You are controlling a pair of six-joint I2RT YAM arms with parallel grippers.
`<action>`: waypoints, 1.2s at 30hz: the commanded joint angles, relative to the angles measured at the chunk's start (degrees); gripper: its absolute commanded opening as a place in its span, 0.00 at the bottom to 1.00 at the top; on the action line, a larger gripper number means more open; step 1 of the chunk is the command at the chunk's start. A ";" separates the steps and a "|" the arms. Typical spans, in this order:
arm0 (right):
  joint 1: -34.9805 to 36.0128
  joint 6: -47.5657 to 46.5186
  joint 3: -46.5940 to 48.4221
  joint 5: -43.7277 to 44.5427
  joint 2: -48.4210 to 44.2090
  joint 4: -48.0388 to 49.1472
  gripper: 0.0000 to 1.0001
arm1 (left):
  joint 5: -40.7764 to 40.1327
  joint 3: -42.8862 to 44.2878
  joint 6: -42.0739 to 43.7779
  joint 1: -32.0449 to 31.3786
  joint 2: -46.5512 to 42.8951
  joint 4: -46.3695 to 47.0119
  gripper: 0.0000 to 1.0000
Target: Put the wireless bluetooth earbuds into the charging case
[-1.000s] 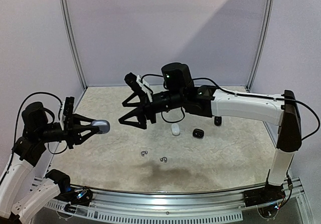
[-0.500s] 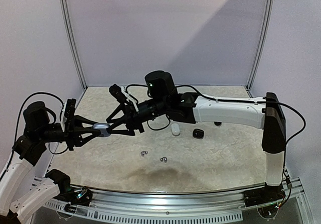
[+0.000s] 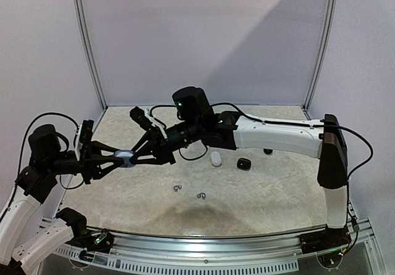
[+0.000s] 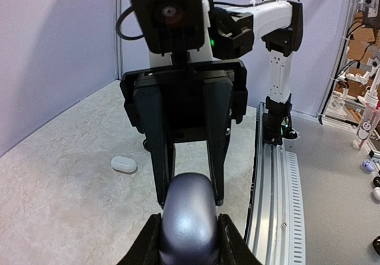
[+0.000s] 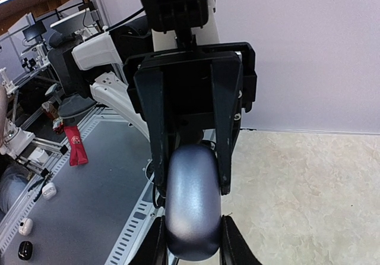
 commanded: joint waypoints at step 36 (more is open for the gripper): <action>1.27 -3.56 5.40 1.60 -1.08 -1.79 0.00 | 1.28 -10.06 -18.70 2.14 -6.19 22.19 0.51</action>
